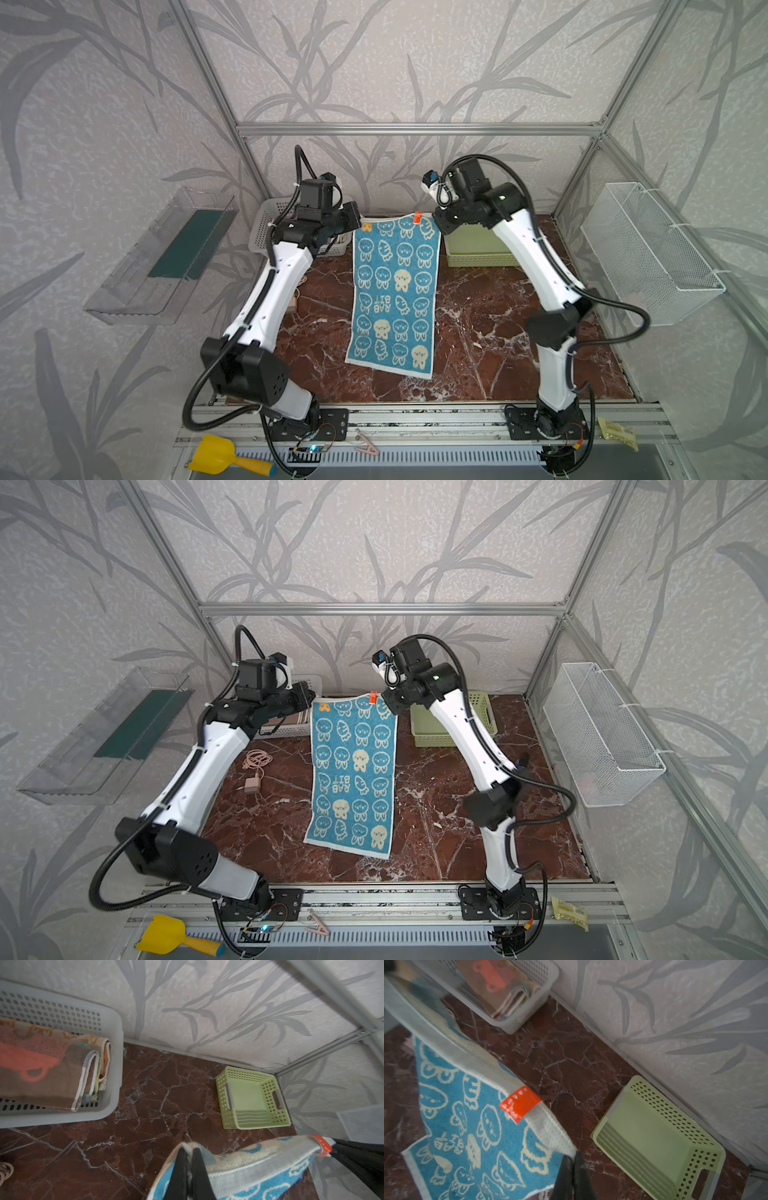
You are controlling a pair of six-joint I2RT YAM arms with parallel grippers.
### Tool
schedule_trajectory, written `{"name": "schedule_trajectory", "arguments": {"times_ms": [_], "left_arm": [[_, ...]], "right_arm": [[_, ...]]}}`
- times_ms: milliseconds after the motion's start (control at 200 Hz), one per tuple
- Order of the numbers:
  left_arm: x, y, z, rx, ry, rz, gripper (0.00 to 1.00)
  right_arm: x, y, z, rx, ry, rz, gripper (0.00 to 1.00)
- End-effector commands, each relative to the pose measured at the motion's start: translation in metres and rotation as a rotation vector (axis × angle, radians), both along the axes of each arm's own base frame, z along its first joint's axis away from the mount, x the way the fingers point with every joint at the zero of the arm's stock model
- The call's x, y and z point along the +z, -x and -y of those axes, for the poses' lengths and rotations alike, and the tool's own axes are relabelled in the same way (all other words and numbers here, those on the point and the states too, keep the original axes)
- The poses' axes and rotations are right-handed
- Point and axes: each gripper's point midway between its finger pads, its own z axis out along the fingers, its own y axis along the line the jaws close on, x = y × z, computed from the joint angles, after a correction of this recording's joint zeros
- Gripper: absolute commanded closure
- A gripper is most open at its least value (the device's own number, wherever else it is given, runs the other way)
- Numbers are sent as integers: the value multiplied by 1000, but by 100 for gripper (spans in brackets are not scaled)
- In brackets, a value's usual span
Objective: Fold and stack the towels
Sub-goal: 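Lift the bunny towel with both grippers and shake it out in the air, then lay the towel flat and fold the held edge farther from the robot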
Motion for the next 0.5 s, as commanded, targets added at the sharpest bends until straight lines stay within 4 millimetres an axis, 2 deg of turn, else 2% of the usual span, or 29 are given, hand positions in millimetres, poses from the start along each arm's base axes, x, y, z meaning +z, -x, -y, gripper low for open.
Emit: {"name": "schedule_trajectory", "arguments": {"times_ms": [0,100,190,210,240,270,315,495], "left_arm": [[-11,-49,0,3,0,90,100],[-61,-75,2,-9,-38,2,100],[-89,-86,2,-18,-22,-31,100],[-92,-87,2,-22,-16,-35,100],[-96,-87,3,-29,-10,-39,100],[-100,-86,3,-36,-2,-44,100],[-103,-83,1,-40,8,-50,100],[-114,-61,-18,-9,53,-71,100]], "right_arm": [[-28,-38,-9,6,35,40,100],[-45,-64,-13,-20,0,74,100],[-62,-69,-16,-14,-7,36,100],[-60,-69,-16,-11,-11,40,100],[-69,-67,-18,-1,-10,24,100],[-64,-65,-19,6,-22,31,100],[-69,-59,-18,12,-26,16,100],[-88,-33,-17,42,-21,-111,100]]}}
